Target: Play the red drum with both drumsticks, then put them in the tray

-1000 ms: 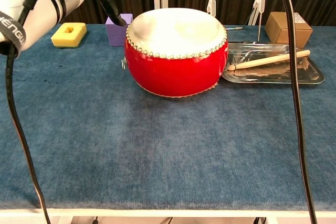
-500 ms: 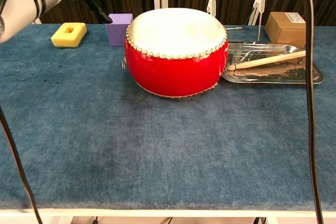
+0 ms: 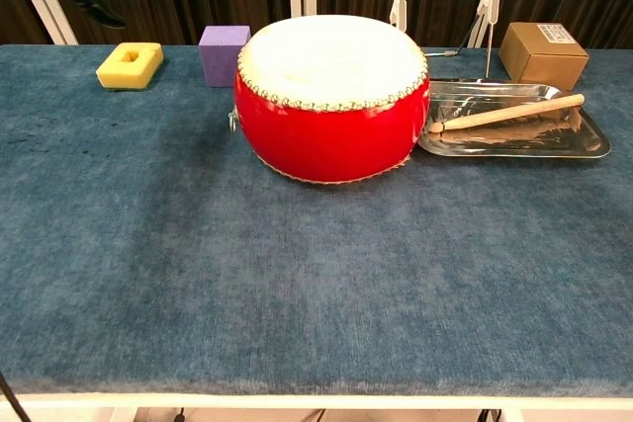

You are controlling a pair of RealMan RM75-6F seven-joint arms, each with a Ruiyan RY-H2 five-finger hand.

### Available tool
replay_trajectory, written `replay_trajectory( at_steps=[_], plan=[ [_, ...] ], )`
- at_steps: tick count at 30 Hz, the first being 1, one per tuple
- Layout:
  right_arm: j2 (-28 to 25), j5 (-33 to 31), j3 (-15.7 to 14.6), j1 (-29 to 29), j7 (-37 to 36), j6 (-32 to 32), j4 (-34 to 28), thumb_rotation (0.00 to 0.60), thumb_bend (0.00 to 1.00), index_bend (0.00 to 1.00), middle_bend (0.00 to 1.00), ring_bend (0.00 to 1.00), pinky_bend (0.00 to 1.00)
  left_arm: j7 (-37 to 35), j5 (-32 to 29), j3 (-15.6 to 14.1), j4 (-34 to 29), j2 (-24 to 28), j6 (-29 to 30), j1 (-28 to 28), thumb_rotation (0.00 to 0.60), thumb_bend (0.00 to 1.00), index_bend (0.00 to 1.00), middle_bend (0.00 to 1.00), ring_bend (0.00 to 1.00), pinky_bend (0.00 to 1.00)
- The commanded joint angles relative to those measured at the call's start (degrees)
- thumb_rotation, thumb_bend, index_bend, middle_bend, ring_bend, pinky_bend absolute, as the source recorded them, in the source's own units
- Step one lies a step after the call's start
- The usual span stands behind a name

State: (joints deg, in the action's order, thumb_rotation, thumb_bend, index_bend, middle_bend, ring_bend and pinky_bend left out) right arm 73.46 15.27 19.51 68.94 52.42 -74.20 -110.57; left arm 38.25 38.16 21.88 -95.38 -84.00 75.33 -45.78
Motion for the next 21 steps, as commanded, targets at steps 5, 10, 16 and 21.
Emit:
replay_trajectory(
  at_steps=[5, 10, 16, 21],
  plan=[
    [-10.6, 11.3, -8.4, -12.0, -9.7, 4.7, -1.6, 0.6, 0.53, 0.76, 0.61, 0.44, 0.35, -7.4, 4.0, -2.0, -0.8, 5.3, 1.0, 6.0, 0.6, 0.06, 0.18, 0.23, 0.26, 0.52],
    [-12.7, 17.8, -13.1, -18.2, -16.2, 8.8, 3.5, 0.6, 0.54, 0.76, 0.62, 0.44, 0.36, -13.8, 7.9, -3.9, -0.4, 7.1, 2.6, 10.4, 0.6, 0.06, 0.18, 0.23, 0.26, 0.52],
    [-11.1, 23.4, -15.4, -22.4, -22.7, 13.0, 11.3, 0.6, 0.54, 0.77, 0.62, 0.44, 0.36, -20.3, 11.6, -5.4, 0.7, 7.7, 4.3, 14.8, 0.6, 0.06, 0.18, 0.23, 0.26, 0.52],
    [-9.1, 24.7, -16.6, -23.8, -24.5, 16.6, 17.4, 0.6, 0.54, 0.77, 0.62, 0.44, 0.36, -22.4, 13.3, -6.0, 1.1, 8.3, 5.3, 17.0, 0.6, 0.06, 0.18, 0.23, 0.25, 0.52]
  ],
)
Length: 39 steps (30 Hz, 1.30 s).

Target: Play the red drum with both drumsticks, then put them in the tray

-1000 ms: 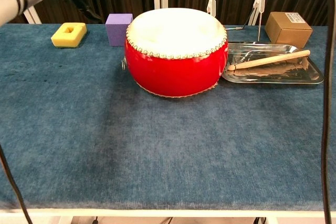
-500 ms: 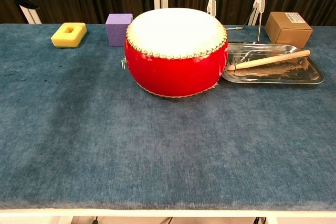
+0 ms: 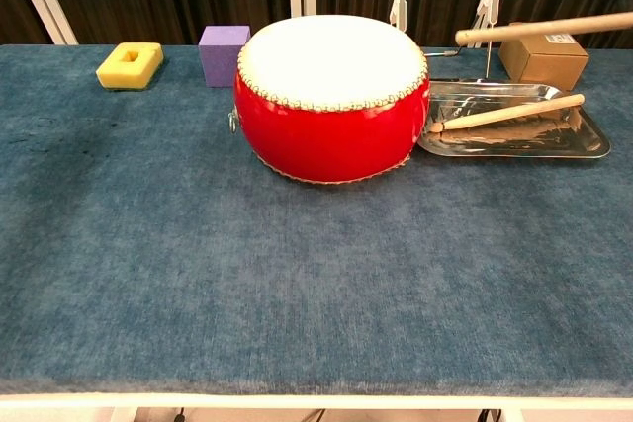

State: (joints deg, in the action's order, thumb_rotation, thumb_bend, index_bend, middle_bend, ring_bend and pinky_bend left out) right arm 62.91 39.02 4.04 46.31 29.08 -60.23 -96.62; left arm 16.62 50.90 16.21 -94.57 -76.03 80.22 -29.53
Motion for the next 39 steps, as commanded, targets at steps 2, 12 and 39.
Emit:
replay_trajectory(
  at_steps=[2, 12, 39],
  plan=[
    [3.2, 0.8, -1.9, -1.1, -0.6, 5.1, 7.2, 0.6, 0.54, 0.77, 0.62, 0.44, 0.35, -1.6, 0.8, -0.1, 0.4, 0.4, 0.6, 1.4, 0.6, 0.06, 0.18, 0.23, 0.25, 0.51],
    [13.9, 6.3, -2.9, 0.4, -0.1, 12.0, 21.8, 0.6, 0.57, 0.76, 0.62, 0.43, 0.34, -2.7, 0.7, 0.7, 0.4, 0.7, 0.1, 3.2, 0.6, 0.06, 0.18, 0.23, 0.24, 0.51],
    [10.8, 2.5, 1.4, -2.3, 2.7, 5.6, 15.4, 0.6, 0.28, 0.01, 0.17, 0.01, 0.07, -5.8, 3.4, -1.7, 1.3, 7.0, -5.6, 7.9, 0.6, 0.06, 0.18, 0.21, 0.2, 0.47]
  ],
)
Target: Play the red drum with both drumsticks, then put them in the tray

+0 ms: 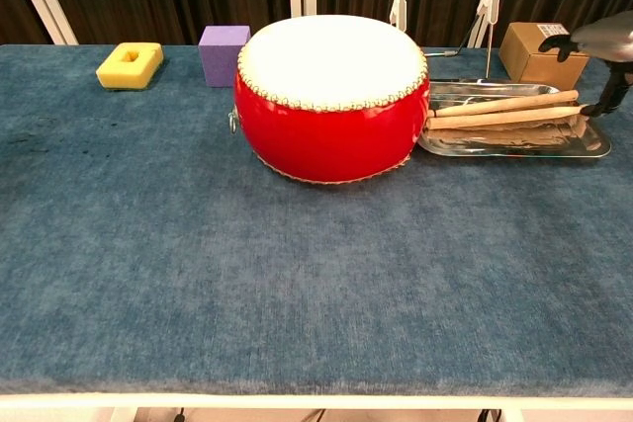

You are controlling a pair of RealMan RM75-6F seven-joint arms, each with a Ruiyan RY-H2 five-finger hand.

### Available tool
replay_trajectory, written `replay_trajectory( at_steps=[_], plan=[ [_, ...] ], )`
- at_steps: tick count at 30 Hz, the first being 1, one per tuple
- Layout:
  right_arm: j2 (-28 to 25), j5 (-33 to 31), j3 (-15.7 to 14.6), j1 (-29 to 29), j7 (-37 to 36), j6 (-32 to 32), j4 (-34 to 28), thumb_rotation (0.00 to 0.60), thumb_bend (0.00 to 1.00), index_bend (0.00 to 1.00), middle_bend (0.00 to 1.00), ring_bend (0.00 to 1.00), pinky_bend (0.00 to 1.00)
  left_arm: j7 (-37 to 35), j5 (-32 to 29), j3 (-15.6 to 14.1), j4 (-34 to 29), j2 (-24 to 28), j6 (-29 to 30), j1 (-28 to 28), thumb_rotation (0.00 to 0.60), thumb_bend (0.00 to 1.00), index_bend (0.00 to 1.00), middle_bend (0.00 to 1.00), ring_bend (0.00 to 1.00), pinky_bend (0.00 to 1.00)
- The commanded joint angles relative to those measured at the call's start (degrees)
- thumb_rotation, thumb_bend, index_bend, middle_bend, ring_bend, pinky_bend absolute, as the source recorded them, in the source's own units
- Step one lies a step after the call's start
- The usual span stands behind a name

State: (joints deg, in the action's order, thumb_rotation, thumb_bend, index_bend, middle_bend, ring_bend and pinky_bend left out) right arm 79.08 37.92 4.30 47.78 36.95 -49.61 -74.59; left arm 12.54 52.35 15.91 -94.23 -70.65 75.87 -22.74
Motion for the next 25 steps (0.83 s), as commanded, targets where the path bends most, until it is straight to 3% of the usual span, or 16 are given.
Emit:
replay_trajectory(
  at_steps=[1, 6, 11, 19, 25],
  plan=[
    [-7.1, 5.3, 1.3, -5.0, -7.2, -6.6, -8.8, 0.6, 0.28, 0.01, 0.18, 0.02, 0.08, -2.5, 3.0, -2.0, 1.4, 2.2, -1.7, 1.5, 0.6, 0.06, 0.18, 0.21, 0.2, 0.45],
    [-16.9, 16.3, 1.1, -13.9, -19.9, -16.0, -19.4, 0.6, 0.31, 0.05, 0.22, 0.04, 0.13, -7.1, 7.5, -4.7, 3.1, 4.0, -0.2, 5.1, 0.6, 0.06, 0.19, 0.21, 0.2, 0.41],
    [-22.2, 24.7, -1.1, -21.9, -28.6, -23.5, -24.0, 0.6, 0.32, 0.05, 0.22, 0.04, 0.13, -11.3, 14.8, -8.1, 5.0, 3.8, 4.8, 9.3, 0.6, 0.06, 0.19, 0.22, 0.2, 0.38],
    [-22.8, 34.3, -4.9, -32.5, -38.2, -33.1, -24.0, 0.6, 0.32, 0.06, 0.22, 0.04, 0.13, -12.6, 23.8, -13.8, 4.2, 3.0, 15.0, 17.0, 0.6, 0.06, 0.2, 0.22, 0.2, 0.34],
    [-21.0, 38.3, -5.4, -35.0, -39.0, -34.9, -22.2, 0.6, 0.33, 0.08, 0.23, 0.04, 0.13, -11.8, 29.9, -16.8, 2.7, 2.4, 18.7, 19.9, 0.6, 0.06, 0.2, 0.22, 0.2, 0.33]
  ],
)
